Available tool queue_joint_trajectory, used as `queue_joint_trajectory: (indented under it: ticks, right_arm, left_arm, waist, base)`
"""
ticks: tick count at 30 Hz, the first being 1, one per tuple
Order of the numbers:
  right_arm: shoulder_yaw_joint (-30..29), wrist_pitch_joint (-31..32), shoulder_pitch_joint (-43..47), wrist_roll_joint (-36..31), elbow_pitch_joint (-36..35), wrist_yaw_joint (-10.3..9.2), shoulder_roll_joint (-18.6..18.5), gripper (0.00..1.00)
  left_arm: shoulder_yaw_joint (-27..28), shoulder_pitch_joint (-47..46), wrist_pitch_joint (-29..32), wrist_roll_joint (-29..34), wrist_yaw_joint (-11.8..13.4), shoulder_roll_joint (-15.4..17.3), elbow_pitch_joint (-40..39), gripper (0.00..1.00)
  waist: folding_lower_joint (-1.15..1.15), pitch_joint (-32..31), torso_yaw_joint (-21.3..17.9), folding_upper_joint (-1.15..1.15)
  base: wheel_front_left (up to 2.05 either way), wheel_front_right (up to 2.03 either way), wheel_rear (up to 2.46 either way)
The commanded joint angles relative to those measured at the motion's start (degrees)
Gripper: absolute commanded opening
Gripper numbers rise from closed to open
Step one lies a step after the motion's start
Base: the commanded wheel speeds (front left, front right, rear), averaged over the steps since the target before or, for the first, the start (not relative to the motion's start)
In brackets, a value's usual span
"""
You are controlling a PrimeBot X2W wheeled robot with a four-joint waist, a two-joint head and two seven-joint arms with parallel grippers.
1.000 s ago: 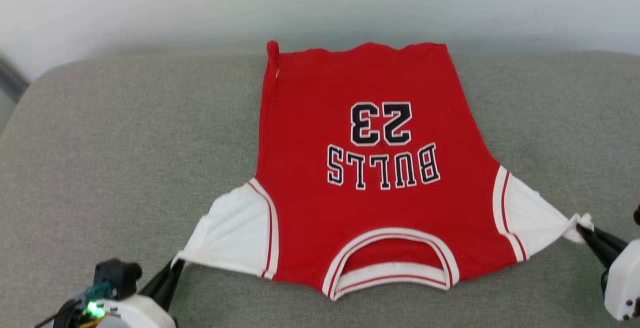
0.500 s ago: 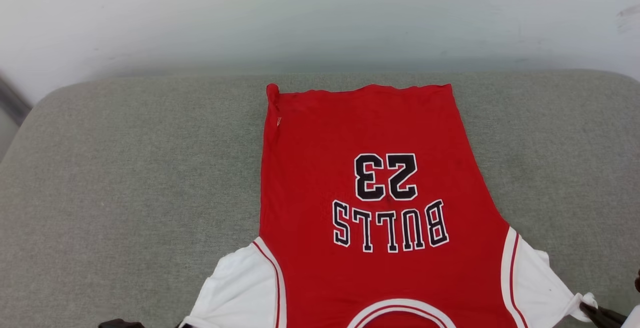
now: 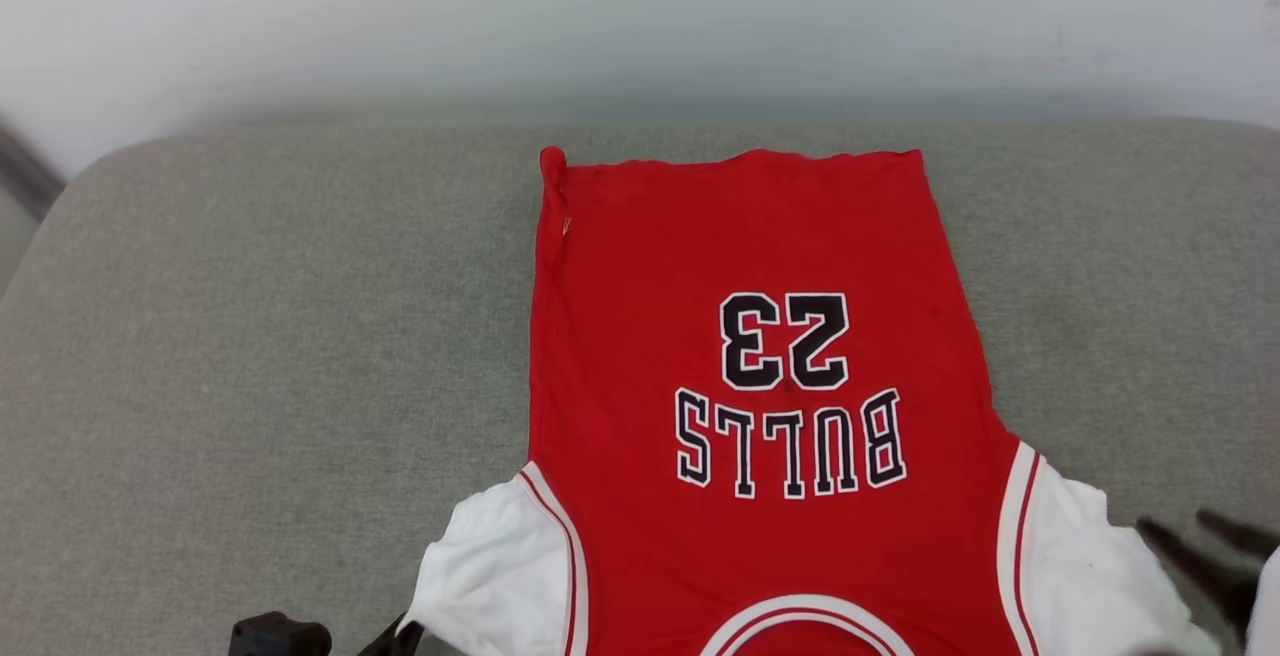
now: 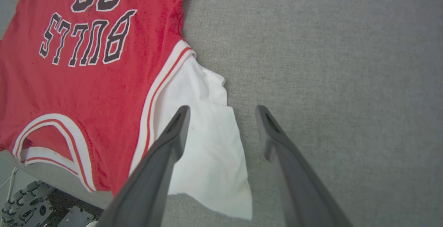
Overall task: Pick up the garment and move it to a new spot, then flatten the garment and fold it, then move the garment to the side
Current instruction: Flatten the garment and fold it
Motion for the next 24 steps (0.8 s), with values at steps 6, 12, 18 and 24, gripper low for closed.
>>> queue_joint_trajectory:
  ticks: [6,12,18,24]
  right_arm:
    - [-8.5,10.6,-8.5,0.7,-4.4,-0.03,1.0,1.00]
    - [-16.6,29.3,-25.4,-4.9,-5.5,-0.03,7.8,1.00]
    - [-20.9,41.3,-37.6,-14.5,-2.3,-0.03,11.4,1.00]
    - [-25.8,50.7,-50.1,-25.4,2.6,-0.02,13.9,1.00]
  left_arm:
    - [-0.5,-1.7,1.8,2.1,1.9,1.1,-7.3,0.00]
    - [-1.8,-4.3,4.9,4.4,2.7,1.8,-16.3,0.00]
    - [-3.7,-8.4,6.5,6.8,1.6,0.5,-19.4,0.00]
    - [-6.2,-12.0,7.3,8.8,0.2,-1.8,-21.5,0.00]
  waist:
    - [0.01,4.5,2.1,0.00]
    - [0.01,12.7,6.8,0.00]
    - [0.01,18.6,12.2,0.00]
    - [0.01,23.9,18.2,0.00]
  base:
    - [0.00,0.00,0.00]
    - [0.00,0.00,0.00]
    - [0.00,0.00,0.00]
    - [0.00,0.00,0.00]
